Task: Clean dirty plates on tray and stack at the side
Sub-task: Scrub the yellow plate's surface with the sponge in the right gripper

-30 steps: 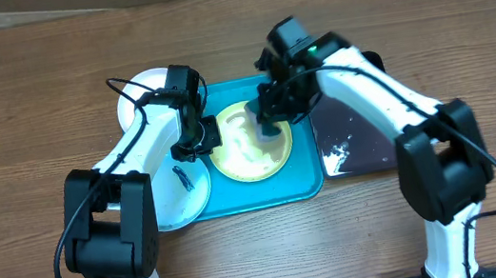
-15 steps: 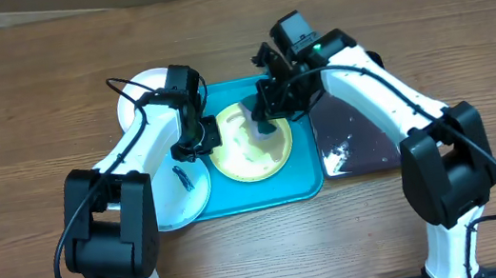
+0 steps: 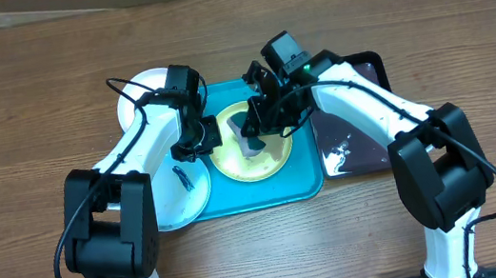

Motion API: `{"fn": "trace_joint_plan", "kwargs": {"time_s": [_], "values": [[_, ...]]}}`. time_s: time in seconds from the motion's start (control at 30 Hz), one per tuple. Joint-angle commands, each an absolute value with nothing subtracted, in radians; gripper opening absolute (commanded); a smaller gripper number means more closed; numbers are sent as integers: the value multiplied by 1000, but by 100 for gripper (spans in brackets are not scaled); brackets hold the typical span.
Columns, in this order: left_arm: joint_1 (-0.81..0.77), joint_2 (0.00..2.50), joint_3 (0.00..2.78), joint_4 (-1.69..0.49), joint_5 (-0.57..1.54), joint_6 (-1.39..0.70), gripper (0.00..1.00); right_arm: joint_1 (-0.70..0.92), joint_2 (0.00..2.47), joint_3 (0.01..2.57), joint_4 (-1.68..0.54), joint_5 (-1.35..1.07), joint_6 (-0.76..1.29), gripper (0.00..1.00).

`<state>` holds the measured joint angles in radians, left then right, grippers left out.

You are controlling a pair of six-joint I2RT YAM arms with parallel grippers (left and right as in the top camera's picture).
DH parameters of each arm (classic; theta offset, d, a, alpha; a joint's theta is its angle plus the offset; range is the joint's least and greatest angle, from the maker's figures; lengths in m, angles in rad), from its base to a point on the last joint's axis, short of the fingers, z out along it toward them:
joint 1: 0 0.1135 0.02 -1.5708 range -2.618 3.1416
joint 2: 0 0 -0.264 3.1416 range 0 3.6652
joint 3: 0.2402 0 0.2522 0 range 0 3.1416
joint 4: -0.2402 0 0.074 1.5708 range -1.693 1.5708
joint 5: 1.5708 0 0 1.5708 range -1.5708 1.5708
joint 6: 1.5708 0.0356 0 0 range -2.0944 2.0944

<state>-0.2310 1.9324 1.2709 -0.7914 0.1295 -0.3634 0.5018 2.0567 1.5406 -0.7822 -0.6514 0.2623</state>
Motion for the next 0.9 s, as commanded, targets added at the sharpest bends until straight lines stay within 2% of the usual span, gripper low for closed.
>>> {"fn": "trace_joint_plan", "kwargs": {"time_s": [0.0,0.1,0.2,0.87], "values": [[-229,1942,1265,-793,123,-347,4,521,2039,1464,-681,-687,354,4],[-230,1942,1265,-799,123,-347,4,521,2039,1371,-496,-794,402,4],[-230,1942,1265,-800,123,-347,4,521,2039,1330,-427,-806,446,4],[-230,1942,1265,-800,123,-347,4,541,2039,1263,-345,-805,445,4]]}}
